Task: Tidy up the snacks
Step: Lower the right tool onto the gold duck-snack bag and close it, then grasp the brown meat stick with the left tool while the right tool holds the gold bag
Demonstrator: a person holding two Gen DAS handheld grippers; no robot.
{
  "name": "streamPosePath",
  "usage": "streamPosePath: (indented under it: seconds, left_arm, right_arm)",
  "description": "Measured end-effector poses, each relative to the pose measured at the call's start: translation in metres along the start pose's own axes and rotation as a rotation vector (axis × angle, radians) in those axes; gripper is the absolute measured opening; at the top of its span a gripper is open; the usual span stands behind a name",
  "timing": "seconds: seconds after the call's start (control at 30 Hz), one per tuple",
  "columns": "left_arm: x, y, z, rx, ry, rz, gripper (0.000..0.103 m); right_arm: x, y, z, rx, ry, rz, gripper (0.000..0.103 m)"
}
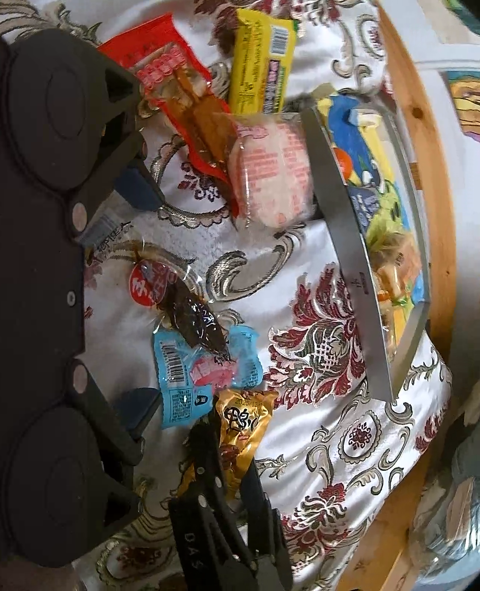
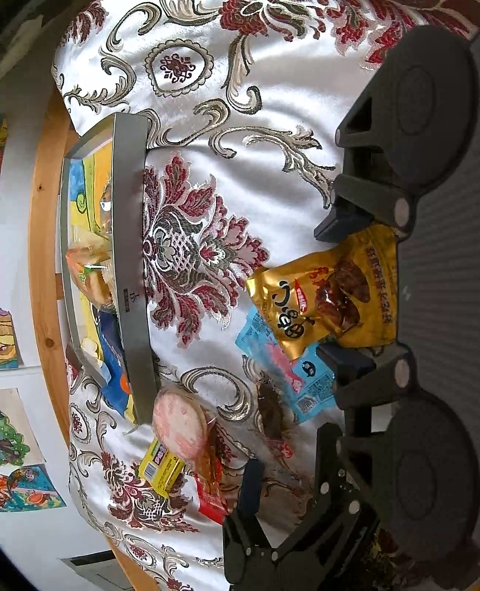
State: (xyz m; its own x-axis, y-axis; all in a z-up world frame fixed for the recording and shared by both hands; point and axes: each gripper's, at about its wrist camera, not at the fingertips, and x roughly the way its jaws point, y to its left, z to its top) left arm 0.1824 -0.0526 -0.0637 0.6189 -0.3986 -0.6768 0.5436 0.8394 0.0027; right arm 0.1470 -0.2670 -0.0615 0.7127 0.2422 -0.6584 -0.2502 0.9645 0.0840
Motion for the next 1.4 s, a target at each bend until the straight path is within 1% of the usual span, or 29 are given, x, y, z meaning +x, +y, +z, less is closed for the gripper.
streamPosePath:
  seconds: [0.07,0.17,0.23,0.3,0.33,0.37,0.4,0.5,0.6,0.67,0.7,0.87,0.97,1.1,1.2,1.23,1.27,1.3,1.37,1.4]
  left_arm:
    - [-0.001,0.002,0.002,-0.02,0.018,-0.036,0.102]
    - [-0.002,0.005,0.003,-0.061,0.052,-0.113,0.101]
    - [-0.004,0.004,0.004,-0.066,0.073,-0.143,0.1]
    - [-0.006,0.002,0.005,-0.07,0.11,-0.188,0.1]
    - [-0.008,0.001,0.005,-0.068,0.125,-0.215,0.099]
    - [-0.009,-0.001,0.005,-0.06,0.129,-0.234,0.096]
    - [-0.011,-0.005,0.006,-0.048,0.131,-0.242,0.096]
    - [-0.013,-0.014,0.006,0.012,0.109,-0.197,0.097]
    - [-0.014,-0.015,0.004,0.049,0.072,-0.153,0.099]
    - [-0.013,-0.014,0.005,0.076,0.05,-0.153,0.1]
    - [-0.011,-0.015,0.005,0.094,0.045,-0.162,0.1]
    - [0.004,-0.011,0.016,0.224,0.044,-0.265,0.101]
    - [0.016,-0.006,0.026,0.302,0.082,-0.325,0.102]
    - [0.027,0.001,0.034,0.352,0.133,-0.397,0.102]
    - [0.027,0.008,0.037,0.335,0.161,-0.416,0.095]
    - [0.026,0.01,0.036,0.33,0.166,-0.418,0.091]
    - [0.025,0.012,0.035,0.318,0.172,-0.423,0.084]
    - [0.023,0.014,0.033,0.294,0.173,-0.426,0.081]
    - [0.018,0.017,0.029,0.258,0.161,-0.413,0.073]
    - [0.015,0.019,0.027,0.238,0.158,-0.405,0.072]
  right_arm:
    - [-0.001,-0.001,0.001,0.002,0.004,0.003,0.066]
    - [-0.005,-0.002,0.001,0.024,0.01,0.007,0.065]
    - [-0.009,-0.002,-0.001,0.038,0.016,0.004,0.065]
    - [-0.012,-0.001,-0.003,0.037,0.024,-0.002,0.065]
    - [-0.014,0.001,-0.005,0.034,0.028,-0.005,0.065]
    - [-0.015,0.002,-0.006,0.032,0.029,-0.007,0.066]
    - [-0.017,0.004,-0.006,0.03,0.03,-0.008,0.066]
    - [-0.019,0.006,-0.009,0.024,0.028,-0.01,0.066]
    - [-0.018,0.006,-0.01,0.033,0.027,-0.006,0.066]
    - [-0.017,0.003,-0.01,0.04,0.026,-0.001,0.066]
    - [-0.016,0.002,-0.01,0.042,0.026,0.001,0.067]
    - [-0.012,-0.002,-0.008,0.023,0.021,0.014,0.068]
    - [-0.009,-0.002,-0.008,-0.002,0.018,0.022,0.07]
    - [-0.005,-0.003,-0.007,-0.022,0.011,0.029,0.072]
    - [-0.004,-0.003,-0.007,-0.021,0.01,0.031,0.072]
    - [-0.004,-0.003,-0.007,-0.022,0.011,0.031,0.072]
    - [-0.004,-0.003,-0.007,-0.024,0.011,0.029,0.072]
    - [-0.004,-0.002,-0.007,-0.025,0.012,0.028,0.072]
    - [-0.005,-0.001,-0.007,-0.027,0.015,0.025,0.072]
    - [-0.005,-0.001,-0.007,-0.027,0.017,0.023,0.072]
